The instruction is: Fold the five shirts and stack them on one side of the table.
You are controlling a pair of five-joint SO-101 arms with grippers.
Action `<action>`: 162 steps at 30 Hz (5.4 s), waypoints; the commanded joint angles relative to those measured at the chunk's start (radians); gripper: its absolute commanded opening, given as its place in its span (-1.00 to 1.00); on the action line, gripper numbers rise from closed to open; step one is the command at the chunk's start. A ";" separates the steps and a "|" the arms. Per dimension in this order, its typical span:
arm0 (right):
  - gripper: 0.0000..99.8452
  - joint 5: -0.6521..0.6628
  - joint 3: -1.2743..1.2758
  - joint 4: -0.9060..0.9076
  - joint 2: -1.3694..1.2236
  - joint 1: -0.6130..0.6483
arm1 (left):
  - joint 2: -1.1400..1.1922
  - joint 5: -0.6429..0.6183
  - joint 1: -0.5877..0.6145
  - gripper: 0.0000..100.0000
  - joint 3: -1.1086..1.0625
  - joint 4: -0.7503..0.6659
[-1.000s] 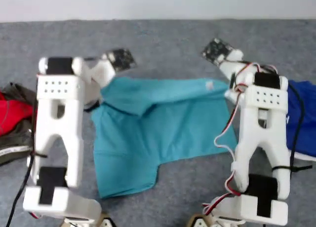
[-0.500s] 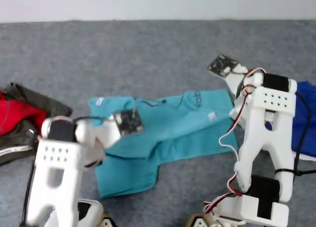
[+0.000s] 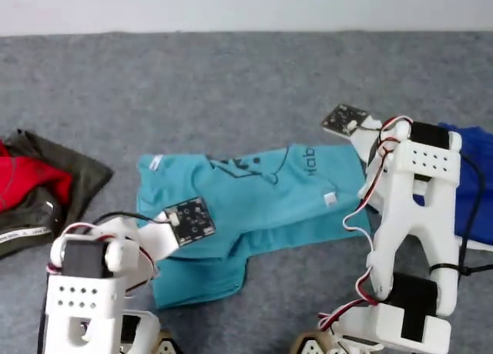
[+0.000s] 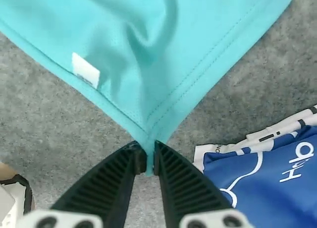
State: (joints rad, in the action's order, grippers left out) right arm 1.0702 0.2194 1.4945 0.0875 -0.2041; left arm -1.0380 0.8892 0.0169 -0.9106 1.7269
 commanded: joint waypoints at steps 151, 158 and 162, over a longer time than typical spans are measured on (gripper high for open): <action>-0.98 -0.743 0.087 -0.019 -0.110 1.124 | 0.861 -0.459 0.898 -0.96 0.911 -0.028; -0.63 -0.746 0.025 -0.036 -0.183 1.125 | 0.861 -0.459 0.898 -0.96 0.911 -0.026; -0.62 -0.746 -0.015 -0.036 -0.257 1.147 | 0.861 -0.459 0.898 -0.96 0.911 -0.026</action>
State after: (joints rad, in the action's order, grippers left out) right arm 0.3184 0.2716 1.4653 -0.1488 0.9129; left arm -0.1250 0.4212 0.9160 -0.0161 1.6916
